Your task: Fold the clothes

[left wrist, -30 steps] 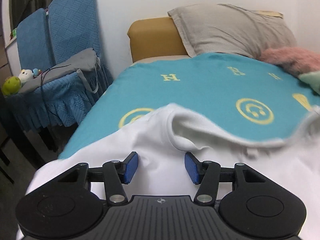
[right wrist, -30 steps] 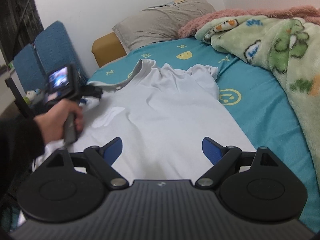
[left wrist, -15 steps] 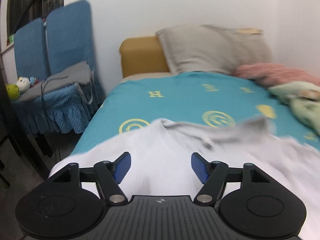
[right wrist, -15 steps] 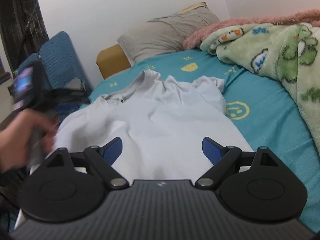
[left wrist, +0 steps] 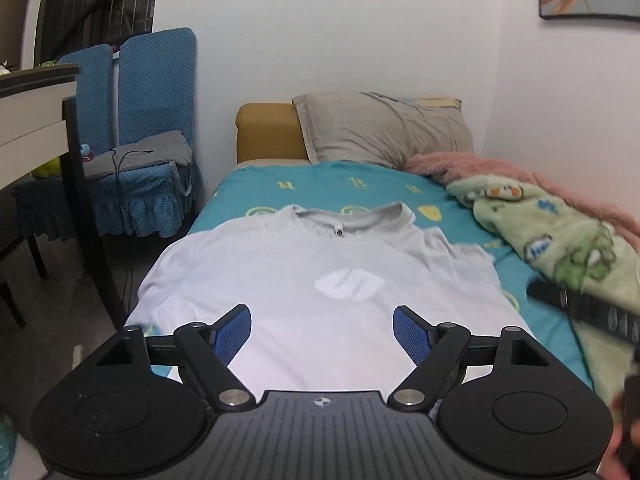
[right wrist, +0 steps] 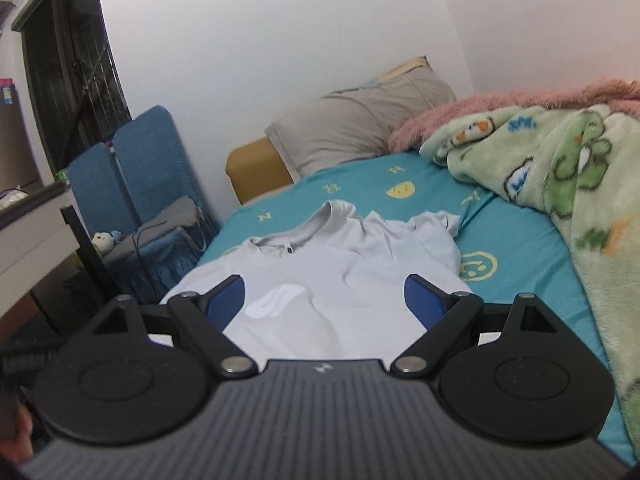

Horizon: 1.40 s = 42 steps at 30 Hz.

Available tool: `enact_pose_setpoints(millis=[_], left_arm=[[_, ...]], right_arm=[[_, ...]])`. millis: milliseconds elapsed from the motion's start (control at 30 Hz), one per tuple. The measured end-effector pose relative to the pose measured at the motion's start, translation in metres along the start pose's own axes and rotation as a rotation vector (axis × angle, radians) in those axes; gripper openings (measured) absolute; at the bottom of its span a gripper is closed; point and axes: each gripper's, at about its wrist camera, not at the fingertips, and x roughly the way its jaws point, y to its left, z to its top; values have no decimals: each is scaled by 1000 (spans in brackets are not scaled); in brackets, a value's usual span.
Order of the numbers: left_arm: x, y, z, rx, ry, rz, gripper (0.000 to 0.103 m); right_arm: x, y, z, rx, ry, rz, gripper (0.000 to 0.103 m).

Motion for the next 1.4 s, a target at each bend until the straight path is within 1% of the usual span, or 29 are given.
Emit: enact_pose_setpoints(millis=[33, 167, 333, 433, 567, 667, 767, 867, 967, 1000, 1100, 1200, 1267, 1333, 1400], left_arm=[[-9, -1, -4, 12, -4, 4, 80], [-32, -1, -3, -14, 13, 24, 80], [-51, -5, 12, -79, -1, 45, 84], [-49, -10, 9, -78, -6, 34, 87], [-35, -13, -6, -68, 11, 21, 87], [-19, -10, -15, -81, 48, 24, 87], [-5, -8, -22, -82, 55, 23, 87], [7, -5, -31, -85, 62, 29, 87], [21, 0, -36, -124, 97, 21, 87], [26, 2, -37, -138, 109, 16, 87], [43, 6, -41, -151, 114, 7, 87], [60, 10, -47, -150, 122, 5, 87], [73, 15, -50, -188, 150, -8, 87], [86, 20, -52, -230, 179, -22, 87], [95, 25, -54, -267, 195, -37, 87]], right_arm=[[-5, 0, 2, 9, -5, -4, 88], [-23, -2, 10, 56, -14, -10, 88], [-29, -9, 14, 107, -7, -5, 88], [-28, -14, 15, 141, 2, 5, 88], [-17, -36, 12, 251, 33, 24, 88], [2, -51, 15, 303, 45, 25, 88], [26, -68, 19, 332, 60, 18, 88], [51, -93, 22, 404, 76, 17, 88], [76, -125, 20, 513, 71, 19, 87], [86, -135, 18, 553, 75, 12, 83], [119, -160, 10, 623, 99, -25, 82], [150, -174, 3, 615, 123, -76, 82], [168, -182, -4, 614, 138, -103, 81], [185, -187, -11, 614, 153, -111, 70], [200, -187, -17, 602, 153, -105, 69]])
